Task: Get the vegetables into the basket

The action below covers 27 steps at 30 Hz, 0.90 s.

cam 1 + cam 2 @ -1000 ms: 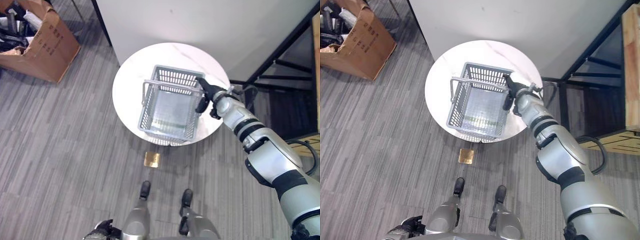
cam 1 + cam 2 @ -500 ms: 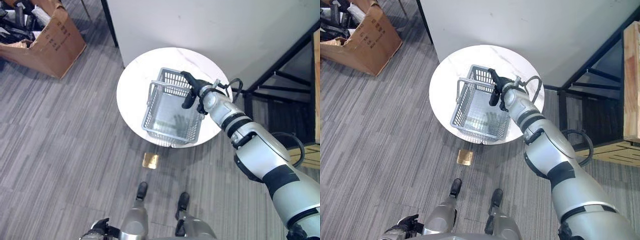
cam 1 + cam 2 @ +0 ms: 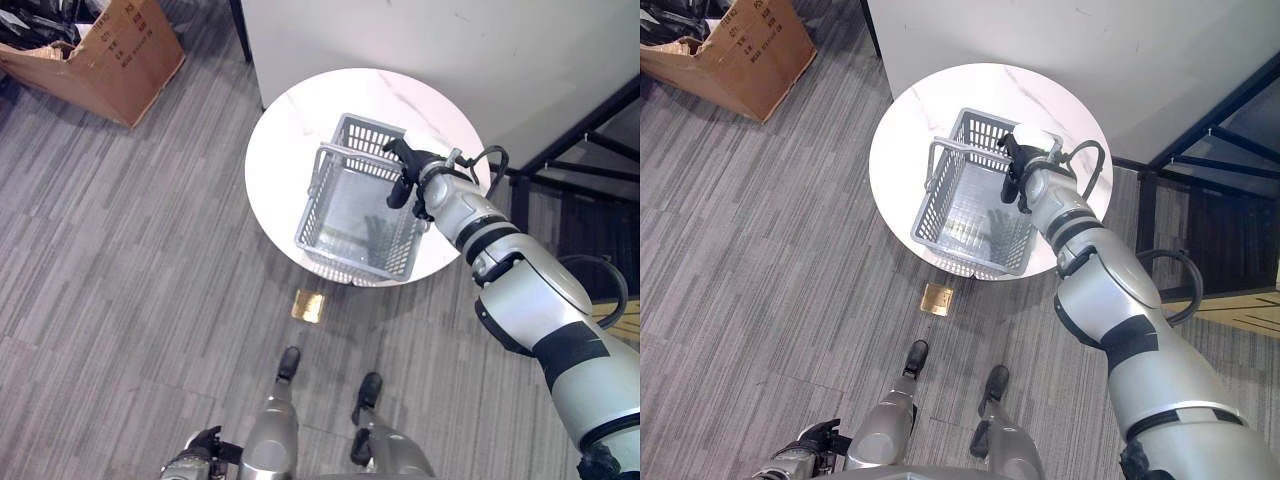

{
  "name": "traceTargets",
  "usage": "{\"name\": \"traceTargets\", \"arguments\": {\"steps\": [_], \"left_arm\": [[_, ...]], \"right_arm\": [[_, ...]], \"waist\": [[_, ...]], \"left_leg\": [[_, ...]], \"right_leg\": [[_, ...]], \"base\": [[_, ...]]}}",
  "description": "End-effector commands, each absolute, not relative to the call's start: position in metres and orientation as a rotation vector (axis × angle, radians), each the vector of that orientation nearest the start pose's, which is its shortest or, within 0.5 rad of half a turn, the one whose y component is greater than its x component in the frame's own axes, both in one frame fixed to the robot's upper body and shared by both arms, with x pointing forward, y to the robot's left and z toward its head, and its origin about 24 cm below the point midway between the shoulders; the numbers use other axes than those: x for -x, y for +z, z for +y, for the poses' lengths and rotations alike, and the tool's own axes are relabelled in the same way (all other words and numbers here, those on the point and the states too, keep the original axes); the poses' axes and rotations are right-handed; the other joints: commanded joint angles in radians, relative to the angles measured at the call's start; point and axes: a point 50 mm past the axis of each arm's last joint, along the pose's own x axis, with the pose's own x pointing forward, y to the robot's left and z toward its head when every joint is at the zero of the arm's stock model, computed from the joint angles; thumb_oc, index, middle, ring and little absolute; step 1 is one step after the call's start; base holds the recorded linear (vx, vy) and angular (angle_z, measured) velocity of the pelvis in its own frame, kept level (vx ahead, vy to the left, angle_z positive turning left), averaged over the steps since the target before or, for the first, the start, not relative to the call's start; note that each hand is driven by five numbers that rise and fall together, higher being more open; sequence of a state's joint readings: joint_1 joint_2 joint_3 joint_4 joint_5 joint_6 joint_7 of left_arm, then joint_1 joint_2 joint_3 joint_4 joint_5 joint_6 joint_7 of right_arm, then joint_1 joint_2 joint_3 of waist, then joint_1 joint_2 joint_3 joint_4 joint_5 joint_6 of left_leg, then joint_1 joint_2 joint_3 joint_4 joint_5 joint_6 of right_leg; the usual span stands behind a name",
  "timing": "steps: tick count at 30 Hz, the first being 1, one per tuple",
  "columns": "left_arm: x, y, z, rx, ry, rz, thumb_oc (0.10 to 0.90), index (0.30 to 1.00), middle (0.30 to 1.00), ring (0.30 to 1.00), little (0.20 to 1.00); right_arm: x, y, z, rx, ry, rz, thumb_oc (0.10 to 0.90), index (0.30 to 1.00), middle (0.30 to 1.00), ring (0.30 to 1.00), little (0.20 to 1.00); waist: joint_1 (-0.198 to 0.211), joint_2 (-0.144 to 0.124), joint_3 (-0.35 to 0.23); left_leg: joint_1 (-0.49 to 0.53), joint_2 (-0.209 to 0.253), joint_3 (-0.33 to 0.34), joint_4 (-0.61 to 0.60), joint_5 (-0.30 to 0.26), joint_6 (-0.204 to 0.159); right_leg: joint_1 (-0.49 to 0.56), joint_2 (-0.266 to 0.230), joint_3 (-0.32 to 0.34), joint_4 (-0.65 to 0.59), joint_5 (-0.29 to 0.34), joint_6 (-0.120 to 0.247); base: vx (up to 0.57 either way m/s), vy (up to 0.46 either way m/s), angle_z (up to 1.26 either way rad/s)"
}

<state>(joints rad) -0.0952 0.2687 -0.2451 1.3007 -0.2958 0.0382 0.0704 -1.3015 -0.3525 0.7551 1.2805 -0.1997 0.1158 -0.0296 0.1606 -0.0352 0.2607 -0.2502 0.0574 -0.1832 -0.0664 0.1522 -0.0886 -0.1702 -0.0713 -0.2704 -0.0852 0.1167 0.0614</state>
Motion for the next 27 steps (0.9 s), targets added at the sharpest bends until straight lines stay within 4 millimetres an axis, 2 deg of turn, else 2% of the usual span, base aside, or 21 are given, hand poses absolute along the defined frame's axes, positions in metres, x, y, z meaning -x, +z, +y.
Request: {"name": "traceTargets", "arguments": {"steps": [1,3,7,10,14,21,27], "left_arm": [[-0.113,-0.153,0.252,-0.225,0.23,1.242,0.9,1.0,1.0,1.0,1.0],[-0.113,-0.153,0.252,-0.217,0.235,1.243,0.9,1.0,1.0,1.0,1.0],[-0.113,-0.153,0.253,-0.205,0.239,1.249,0.9,1.0,1.0,1.0,1.0],[-0.112,-0.152,0.257,-0.198,0.246,1.254,0.9,1.0,1.0,1.0,1.0],[-0.105,-0.154,0.259,-0.167,0.27,1.28,0.9,1.0,1.0,1.0,1.0],[-0.085,-0.157,0.262,-0.136,0.306,1.346,0.9,1.0,1.0,1.0,1.0],[-0.062,-0.164,0.254,-0.208,0.208,1.433,0.9,1.0,1.0,1.0,1.0]], "right_arm": [[-0.435,0.261,-0.139,1.289,-0.087,-0.116,0.4,0.3,0.3,0.3,0.3],[-0.435,0.248,-0.135,1.239,-0.058,-0.096,0.4,0.3,0.3,0.3,0.3],[-0.435,0.235,-0.134,1.221,-0.024,-0.075,0.4,0.3,0.3,0.3,0.3],[-0.432,0.233,-0.121,1.213,0.032,-0.137,0.4,0.3,0.3,0.3,0.3],[-0.427,0.233,-0.117,1.202,0.079,-0.191,0.4,0.3,0.3,0.3,0.3],[-0.412,0.229,-0.132,1.202,0.141,-0.251,0.4,0.3,0.3,0.3,0.3],[-0.389,0.218,-0.159,1.121,0.248,-0.25,0.4,0.3,0.3,0.3,0.3]], "waist": [[-0.004,-0.066,0.02],[-0.01,-0.068,0.015],[-0.015,-0.075,0.007],[-0.022,-0.084,-0.004],[-0.033,-0.092,-0.023],[-0.07,-0.09,-0.081],[-0.145,-0.061,-0.167]], "left_leg": [[0.104,-0.062,0.063,-0.016,-0.086,0.031],[0.117,-0.061,0.069,-0.015,-0.094,0.033],[0.132,-0.058,0.078,-0.012,-0.105,0.036],[0.153,-0.053,0.09,-0.008,-0.115,0.039],[0.184,-0.049,0.099,-0.007,-0.13,0.041],[0.259,-0.04,0.129,-0.007,-0.162,0.043],[0.359,-0.024,0.203,-0.003,-0.199,0.043]], "right_leg": [[-0.007,-0.08,0.117,0.006,0.027,0.097],[0.0,-0.081,0.125,0.008,0.024,0.096],[0.009,-0.079,0.136,0.009,0.021,0.095],[0.02,-0.077,0.147,0.013,0.017,0.094],[0.043,-0.076,0.155,0.02,0.005,0.091],[0.092,-0.074,0.175,0.036,-0.024,0.088],[0.148,-0.055,0.232,0.039,-0.046,0.087]], "base": [[0.0,0.0,0.0],[0.0,0.0,0.0],[0.0,0.0,-0.03],[0.0,-0.002,-0.11],[0.03,-0.002,-0.16],[0.03,0.008,-0.08],[0.07,-0.002,-0.47]]}}
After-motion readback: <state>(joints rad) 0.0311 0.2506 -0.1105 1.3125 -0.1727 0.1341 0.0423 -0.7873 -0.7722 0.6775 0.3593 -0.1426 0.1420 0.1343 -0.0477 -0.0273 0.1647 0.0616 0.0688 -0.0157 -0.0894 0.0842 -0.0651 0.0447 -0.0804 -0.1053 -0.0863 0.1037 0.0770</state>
